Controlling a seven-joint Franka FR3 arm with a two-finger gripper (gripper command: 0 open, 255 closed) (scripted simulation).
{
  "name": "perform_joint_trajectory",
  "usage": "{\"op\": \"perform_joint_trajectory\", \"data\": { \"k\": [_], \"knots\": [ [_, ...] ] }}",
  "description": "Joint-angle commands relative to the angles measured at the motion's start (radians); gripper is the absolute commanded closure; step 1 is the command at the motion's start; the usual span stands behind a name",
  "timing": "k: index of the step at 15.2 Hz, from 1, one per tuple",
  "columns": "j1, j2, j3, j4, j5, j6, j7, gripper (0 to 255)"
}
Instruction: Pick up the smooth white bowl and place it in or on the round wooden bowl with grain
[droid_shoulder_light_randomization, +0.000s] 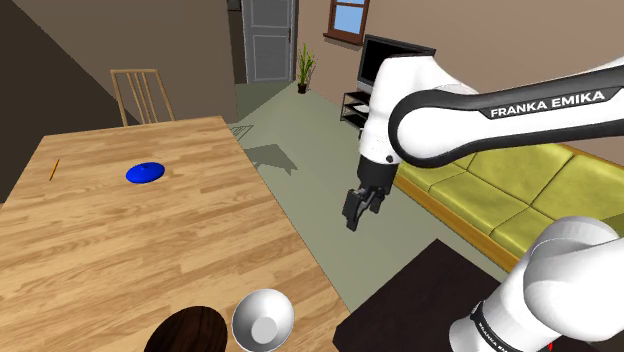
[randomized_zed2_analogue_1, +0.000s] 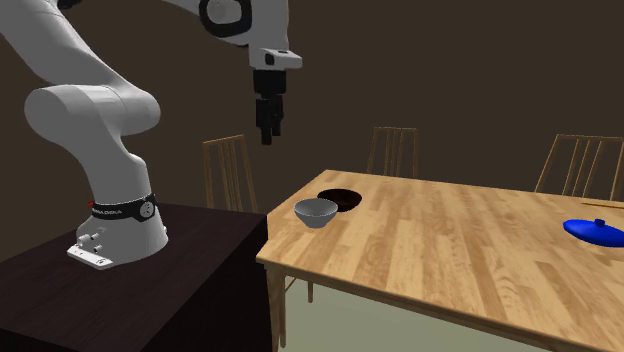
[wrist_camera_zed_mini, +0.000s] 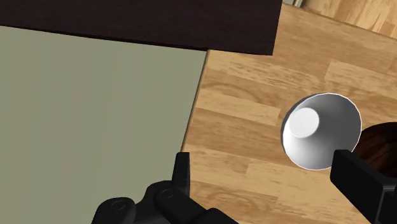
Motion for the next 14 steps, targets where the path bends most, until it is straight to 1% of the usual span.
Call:
{"op": "perform_joint_trajectory", "data": {
  "k": [1,5,7,9,12,14],
  "knots": [
    [0.005,0.065,0.035,-0.014,0.018,0.09,0.022,0],
    [0.01,0.208,0.107,-0.019,0.036,0.254,0.075,0],
    [0.007,0.29,0.143,-0.011,0.032,0.337,0.107,0],
    [0.0,0.378,0.177,0.002,0.013,0.418,0.147,0],
    [-0.015,0.519,0.223,0.034,-0.053,0.534,0.23,0],
    [-0.022,0.619,0.241,0.062,-0.131,0.605,0.306,0]
  ]
}}
